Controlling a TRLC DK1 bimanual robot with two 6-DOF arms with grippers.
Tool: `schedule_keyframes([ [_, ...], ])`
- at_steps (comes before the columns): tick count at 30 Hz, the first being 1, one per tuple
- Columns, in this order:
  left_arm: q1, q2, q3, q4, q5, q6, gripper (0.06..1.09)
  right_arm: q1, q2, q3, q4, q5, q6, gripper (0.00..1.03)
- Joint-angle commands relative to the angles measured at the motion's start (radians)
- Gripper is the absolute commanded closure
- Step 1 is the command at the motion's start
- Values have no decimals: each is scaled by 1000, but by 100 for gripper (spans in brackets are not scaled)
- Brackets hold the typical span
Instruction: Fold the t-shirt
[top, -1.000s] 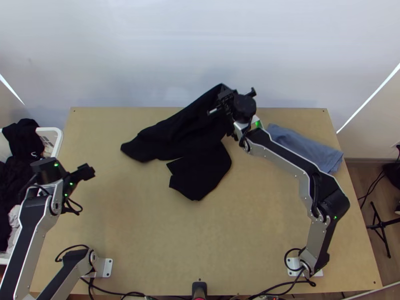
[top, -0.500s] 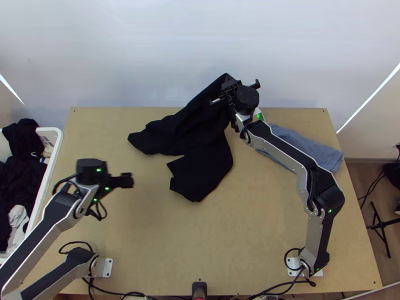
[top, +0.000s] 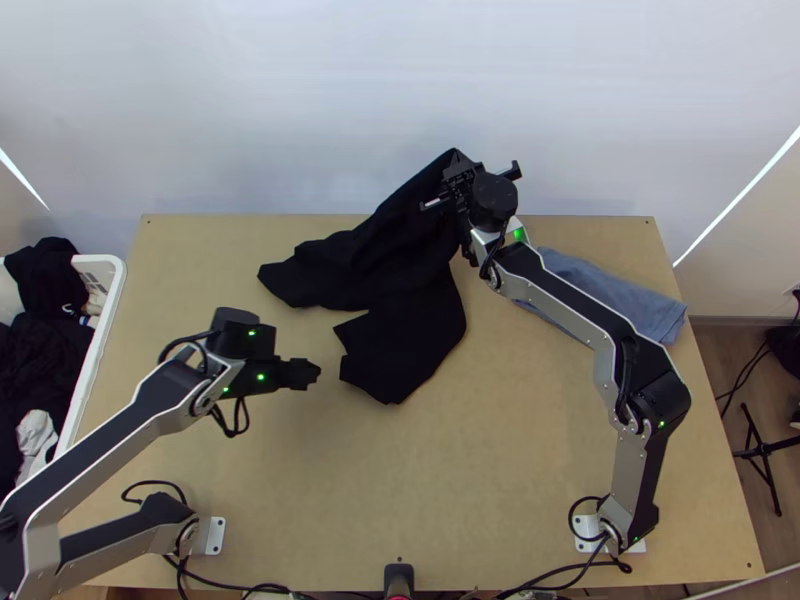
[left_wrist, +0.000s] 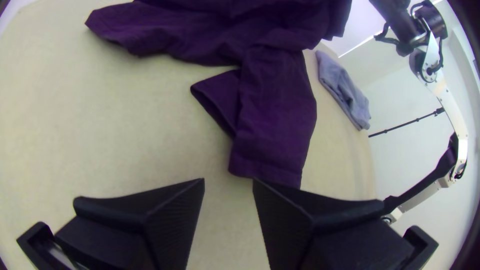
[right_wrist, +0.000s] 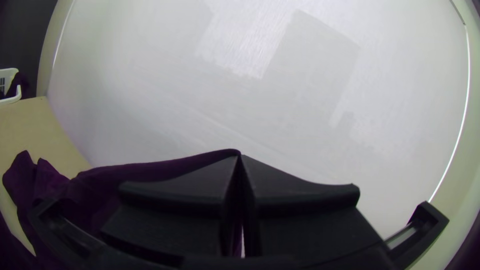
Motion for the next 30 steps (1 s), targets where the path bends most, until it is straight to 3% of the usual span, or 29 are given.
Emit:
schedule_keyframes([
  [1,-19,130,-5,92,37,-1,60,6,-6,-14,-2,10,-1,100],
  [9,-34,256,15,193,37,0,58,13,-4,-17,-2,14,1,100],
  [21,-85,322,57,218,38,0,58,12,3,-18,-2,20,2,100],
  [27,-158,319,23,221,37,69,59,4,0,-23,-2,25,2,100],
  [28,-169,321,18,222,38,86,62,3,-1,-25,-2,28,2,100],
  [29,-178,322,12,233,37,92,76,1,-4,-23,-2,31,1,100],
  [30,-180,322,4,265,35,92,103,0,-8,-23,-2,33,1,100],
])
